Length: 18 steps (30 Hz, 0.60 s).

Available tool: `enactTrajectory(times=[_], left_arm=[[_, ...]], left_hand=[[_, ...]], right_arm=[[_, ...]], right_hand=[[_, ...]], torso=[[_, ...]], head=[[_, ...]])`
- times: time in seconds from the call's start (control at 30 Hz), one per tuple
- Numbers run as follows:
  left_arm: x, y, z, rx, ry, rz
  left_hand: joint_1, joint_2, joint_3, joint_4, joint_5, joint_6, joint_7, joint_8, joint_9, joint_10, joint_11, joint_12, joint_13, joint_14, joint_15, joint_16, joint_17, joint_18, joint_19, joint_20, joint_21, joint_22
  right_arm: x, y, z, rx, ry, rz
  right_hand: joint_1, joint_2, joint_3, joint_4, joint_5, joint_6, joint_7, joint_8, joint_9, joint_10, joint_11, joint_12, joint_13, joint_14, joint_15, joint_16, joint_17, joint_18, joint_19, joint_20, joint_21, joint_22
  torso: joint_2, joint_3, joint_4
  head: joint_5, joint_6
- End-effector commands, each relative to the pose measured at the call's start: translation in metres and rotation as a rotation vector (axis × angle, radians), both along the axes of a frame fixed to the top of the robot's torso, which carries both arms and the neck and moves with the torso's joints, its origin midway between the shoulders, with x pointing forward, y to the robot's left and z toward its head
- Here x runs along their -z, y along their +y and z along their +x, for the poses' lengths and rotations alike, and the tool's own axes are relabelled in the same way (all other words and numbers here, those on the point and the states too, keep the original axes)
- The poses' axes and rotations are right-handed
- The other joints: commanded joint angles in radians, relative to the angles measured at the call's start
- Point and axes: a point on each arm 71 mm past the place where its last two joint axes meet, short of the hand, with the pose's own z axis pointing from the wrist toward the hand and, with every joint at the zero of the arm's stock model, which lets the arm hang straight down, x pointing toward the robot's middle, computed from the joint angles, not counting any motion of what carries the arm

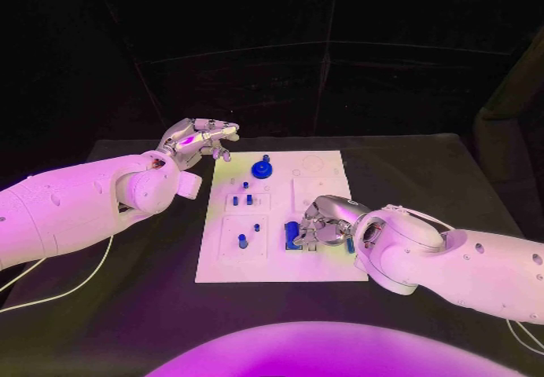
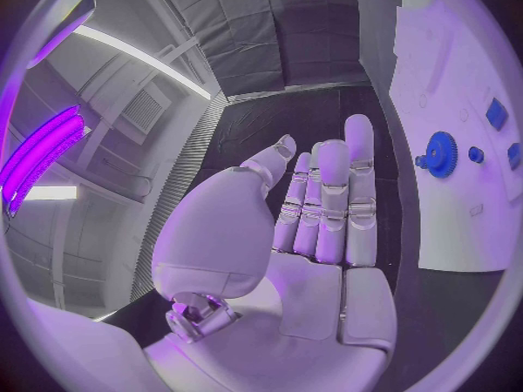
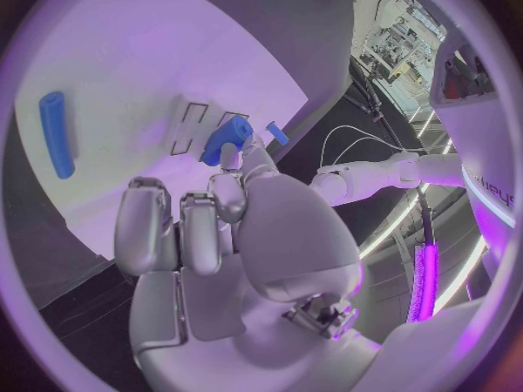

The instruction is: Assemble the parts on the task board

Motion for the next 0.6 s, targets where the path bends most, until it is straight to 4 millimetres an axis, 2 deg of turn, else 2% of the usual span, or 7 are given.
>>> enactTrajectory(times=[0.03,0.27,0.4,0.6], left_arm=[[-0.0013,-0.0011,0.0001,0.007,-0.003,-0.008],[-0.0012,-0.0012,0.0000,0.007,-0.002,-0.008],[-0.0012,-0.0007,-0.0001,0.006,-0.001,-0.007],[-0.0012,-0.0004,-0.0002,0.006,-0.001,-0.007]], left_hand=[[0.007,0.004,-0.008,0.000,-0.002,0.003,-0.002,0.006,0.001,-0.006,0.001,0.005,0.001,-0.006,0.001,-0.006,-0.002,0.013,0.002,0.006,-0.004,-0.001],[0.007,0.004,-0.008,0.000,-0.002,0.003,-0.002,0.006,0.001,-0.006,0.001,0.005,0.001,-0.006,0.001,-0.006,-0.002,0.013,0.002,0.006,-0.004,-0.001],[0.007,0.004,-0.008,0.000,-0.002,0.003,-0.002,0.006,0.001,-0.006,0.001,0.005,0.001,-0.006,0.001,-0.006,-0.002,0.013,0.002,0.006,-0.004,-0.001],[0.007,0.004,-0.008,0.000,-0.002,0.003,-0.002,0.006,0.001,-0.006,0.001,0.005,0.001,-0.006,0.001,-0.006,-0.002,0.013,0.002,0.006,-0.004,-0.001]], right_arm=[[0.0018,0.0038,0.0009,-0.028,0.003,-0.029],[0.0025,0.0132,0.0010,-0.064,0.001,-0.025],[0.0044,0.0112,0.0023,-0.055,0.010,-0.043],[0.0047,0.0053,0.0036,-0.033,0.006,-0.054]], right_hand=[[0.035,0.020,0.016,-0.015,-0.006,-0.001,-0.009,-0.005,0.000,0.000,-0.005,-0.008,-0.004,0.061,-0.006,0.007,0.022,-0.008,-0.002,-0.007,0.007,0.003],[0.050,0.038,0.041,-0.030,-0.008,-0.002,-0.009,-0.013,-0.002,0.002,-0.006,-0.010,-0.003,0.062,-0.007,0.011,0.031,-0.008,-0.002,-0.008,0.007,0.005],[0.045,0.034,0.041,-0.030,-0.008,-0.002,-0.008,-0.016,-0.003,0.001,-0.005,-0.012,-0.003,0.062,-0.007,0.011,0.030,-0.008,-0.002,-0.007,0.007,0.003],[0.037,0.024,0.039,-0.031,-0.008,0.000,-0.006,-0.019,-0.004,0.002,-0.004,-0.012,-0.003,0.061,-0.006,0.010,0.030,-0.008,-0.003,-0.007,0.006,0.003]], torso=[[0.000,-0.0009,0.0012],[-0.001,0.0007,0.0022],[-0.002,0.0000,0.0012],[-0.001,0.0014,-0.0003]], head=[[0.000,-0.002],[0.001,-0.001],[0.003,-0.002],[0.003,0.000]])
